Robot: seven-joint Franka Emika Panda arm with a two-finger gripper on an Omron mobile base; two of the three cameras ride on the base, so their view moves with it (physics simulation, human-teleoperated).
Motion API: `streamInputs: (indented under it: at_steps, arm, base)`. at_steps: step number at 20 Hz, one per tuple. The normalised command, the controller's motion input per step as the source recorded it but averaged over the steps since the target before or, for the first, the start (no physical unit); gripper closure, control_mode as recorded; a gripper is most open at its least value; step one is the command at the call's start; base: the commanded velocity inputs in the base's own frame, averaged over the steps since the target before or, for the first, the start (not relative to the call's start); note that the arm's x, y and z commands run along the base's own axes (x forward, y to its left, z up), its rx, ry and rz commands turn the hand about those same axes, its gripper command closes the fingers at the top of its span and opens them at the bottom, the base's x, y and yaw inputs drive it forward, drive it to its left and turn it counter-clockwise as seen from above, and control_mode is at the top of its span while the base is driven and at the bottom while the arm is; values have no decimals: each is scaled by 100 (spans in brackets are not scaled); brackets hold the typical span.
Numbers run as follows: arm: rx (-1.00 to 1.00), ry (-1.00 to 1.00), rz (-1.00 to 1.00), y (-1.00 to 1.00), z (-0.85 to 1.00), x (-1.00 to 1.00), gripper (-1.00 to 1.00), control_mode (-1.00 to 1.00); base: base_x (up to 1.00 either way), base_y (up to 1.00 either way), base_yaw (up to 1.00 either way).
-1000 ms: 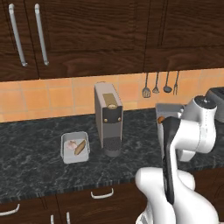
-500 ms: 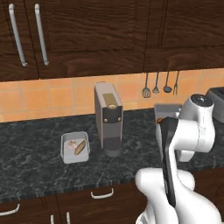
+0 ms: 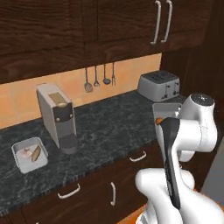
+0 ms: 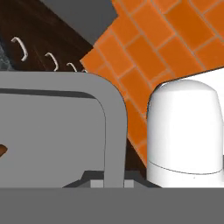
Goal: Take the meat container that has the chicken drumstick and place it on the second highest rack of the freezer. Then take the vegetable container that has the garlic and sweet potato and place it on the highest rack of the freezer.
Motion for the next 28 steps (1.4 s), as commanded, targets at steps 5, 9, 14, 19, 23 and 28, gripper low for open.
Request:
streamInputs:
  at_steps: [5, 9, 14, 19, 23, 28]
  arm:
    - [0, 0, 0, 0, 0, 0, 100, 100]
    - [0, 0, 0, 0, 0, 0, 100, 100]
    - [0, 0, 0, 0, 0, 0, 100, 100]
    - [0, 0, 0, 0, 0, 0, 100, 100]
    - [0, 0, 0, 0, 0, 0, 100, 100]
    - [0, 0, 0, 0, 0, 0, 100, 100]
  base:
    - [-23, 0, -89]
    - [-13, -1, -93]
    - [0, -35, -91]
    - [19, -65, -75]
    - [94, -92, -22]
    - [96, -65, -1]
